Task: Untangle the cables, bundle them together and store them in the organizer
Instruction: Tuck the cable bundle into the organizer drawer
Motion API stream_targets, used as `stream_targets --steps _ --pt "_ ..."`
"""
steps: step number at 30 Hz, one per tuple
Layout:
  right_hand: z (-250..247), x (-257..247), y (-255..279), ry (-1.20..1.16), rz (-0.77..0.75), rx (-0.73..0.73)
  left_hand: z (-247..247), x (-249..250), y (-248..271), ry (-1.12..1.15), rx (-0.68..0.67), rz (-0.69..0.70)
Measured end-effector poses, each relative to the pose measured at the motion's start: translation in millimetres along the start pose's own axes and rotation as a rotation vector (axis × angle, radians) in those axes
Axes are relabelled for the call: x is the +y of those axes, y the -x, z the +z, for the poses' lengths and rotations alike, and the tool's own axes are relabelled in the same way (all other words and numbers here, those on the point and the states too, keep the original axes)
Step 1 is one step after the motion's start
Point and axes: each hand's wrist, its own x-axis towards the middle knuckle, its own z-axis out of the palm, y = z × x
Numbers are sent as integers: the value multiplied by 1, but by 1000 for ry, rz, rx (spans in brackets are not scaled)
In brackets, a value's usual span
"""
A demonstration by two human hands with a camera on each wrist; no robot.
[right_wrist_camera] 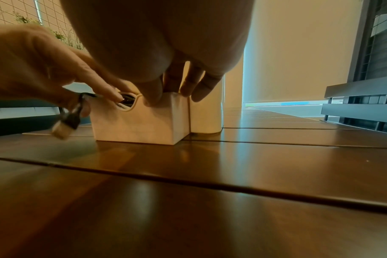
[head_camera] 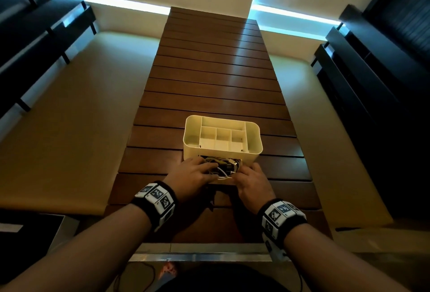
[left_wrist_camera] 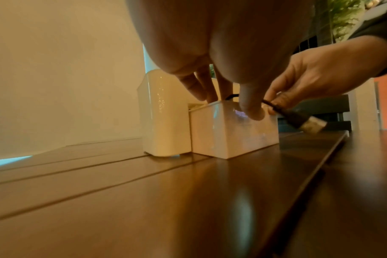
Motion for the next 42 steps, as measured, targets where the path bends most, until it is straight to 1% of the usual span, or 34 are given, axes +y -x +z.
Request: stream_targets --steps 1,3,6,10,11,13,16,19,22,24,26,28,29,30,31,32,33,34,35,36,38,42 --pt "0 0 -1 0 2 -8 -3 -1 -3 26 10 -10" --pt "-1 -1 -2 2 11 -43 -12 -2 -9 110 -9 -76" --pt "-5 -3 -2 7 25 -94 -15 0 -18 182 -102 -180" --pt "-14 -9 0 -105 70 -29 -10 7 -32 139 -120 -304" --pt "-16 -10 1 -134 60 -7 -11 9 -35 118 -122 -318" --pt "-21 -14 1 -155 -5 32 -13 13 -40 63 -126 -330" --pt "-19 -22 -1 -92 -110 33 -12 14 -44 8 -145 -345" --pt "-7 -23 -7 -34 -104 -38 -10 16 -45 0 -165 -360" --pt "2 -21 -12 -16 -79 -61 -10 15 -43 1 -172 -335" --pt "3 -20 -14 -9 -96 -81 -9 15 -37 44 -141 -310" --pt "4 -21 -14 -8 -110 -96 -13 15 -29 72 -53 -246" --pt "3 -23 -13 -10 -99 -104 -22 12 -24 29 136 -152" --pt "3 -24 -12 -3 -95 -104 -29 10 -25 -2 230 -130" --pt "4 -25 -12 12 -98 -97 -37 7 -30 -29 276 -147" --pt "5 -25 -11 27 -107 -83 -44 2 -35 -48 241 -201" --pt "6 -25 -10 36 -120 -68 -52 -4 -41 -64 145 -272" --pt "5 -25 -10 41 -133 -58 -56 -11 -46 -78 14 -335" --pt "5 -24 -10 49 -144 -47 -56 -17 -50 -87 -105 -372" --pt "5 -24 -11 58 -147 -34 -54 -22 -50 -90 -196 -389" --pt "5 -23 -13 65 -146 -19 -47 -25 -49 -81 -252 -394" --pt "9 -21 -16 43 -140 6 -36 -25 -44 -86 -273 -392" --pt "14 -19 -15 22 -109 12 -29 -22 -40 -129 -221 -389"
